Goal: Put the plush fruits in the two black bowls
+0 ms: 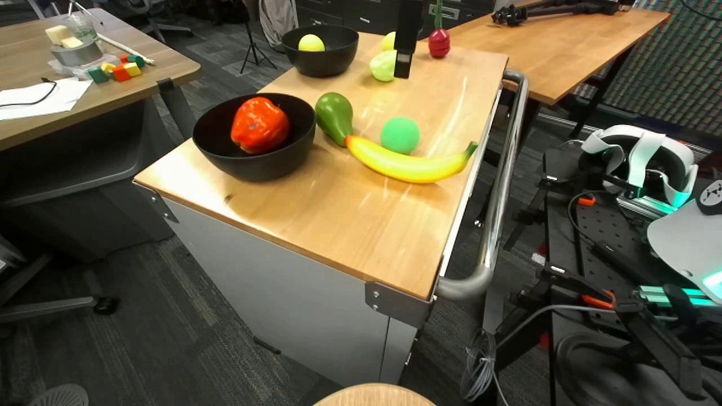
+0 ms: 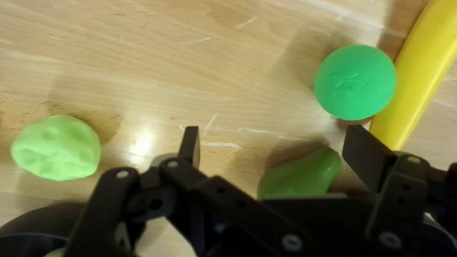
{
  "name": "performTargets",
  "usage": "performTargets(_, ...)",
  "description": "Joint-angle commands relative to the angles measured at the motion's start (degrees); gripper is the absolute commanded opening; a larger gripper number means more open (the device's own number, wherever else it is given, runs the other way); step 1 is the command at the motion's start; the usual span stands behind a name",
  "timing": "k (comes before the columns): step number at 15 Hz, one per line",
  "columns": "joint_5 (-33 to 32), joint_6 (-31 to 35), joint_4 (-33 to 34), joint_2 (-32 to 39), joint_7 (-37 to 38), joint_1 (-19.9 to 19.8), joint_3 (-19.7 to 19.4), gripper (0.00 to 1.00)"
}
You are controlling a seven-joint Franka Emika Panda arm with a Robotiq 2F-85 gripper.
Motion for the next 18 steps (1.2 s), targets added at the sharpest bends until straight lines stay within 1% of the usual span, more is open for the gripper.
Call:
performTargets(1, -0.2, 0.9, -1.5, 0.6, 0.3, 3.8, -1.4, 1.00)
performTargets(5, 0.1, 2.5, -1.4, 3.9, 0.3, 5.0, -1.7, 1.00)
performTargets(10, 3.9, 6.0, -2.4, 6.5, -3.3, 5.8, -1.1, 1.00)
performTargets(13, 6.7, 6.0, -2.4, 7.1, -4.9, 6.3, -1.0, 1.00)
performTargets(18, 14.4, 4.0, -1.1, 6.8, -8.4, 6.2, -1.0, 1.00)
